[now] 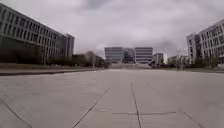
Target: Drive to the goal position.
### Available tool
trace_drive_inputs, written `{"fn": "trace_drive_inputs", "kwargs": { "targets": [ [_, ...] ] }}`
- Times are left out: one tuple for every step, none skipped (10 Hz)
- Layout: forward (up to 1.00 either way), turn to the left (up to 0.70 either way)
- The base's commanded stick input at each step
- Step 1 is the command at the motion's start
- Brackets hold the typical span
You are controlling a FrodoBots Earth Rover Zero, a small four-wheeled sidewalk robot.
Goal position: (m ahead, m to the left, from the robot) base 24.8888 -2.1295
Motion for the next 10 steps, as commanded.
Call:
{"fn": "trace_drive_inputs", "kwargs": {
  "targets": [
    [1.00,-0.32],
    [1.00,-0.39],
    [1.00,-0.12],
    [1.00,0.00],
    [1.00,0.00],
    [1.00,0.00],
    [1.00,0.00],
    [1.00,0.00],
    [1.00,0.00],
    [1.00,0.00]
  ]
}}
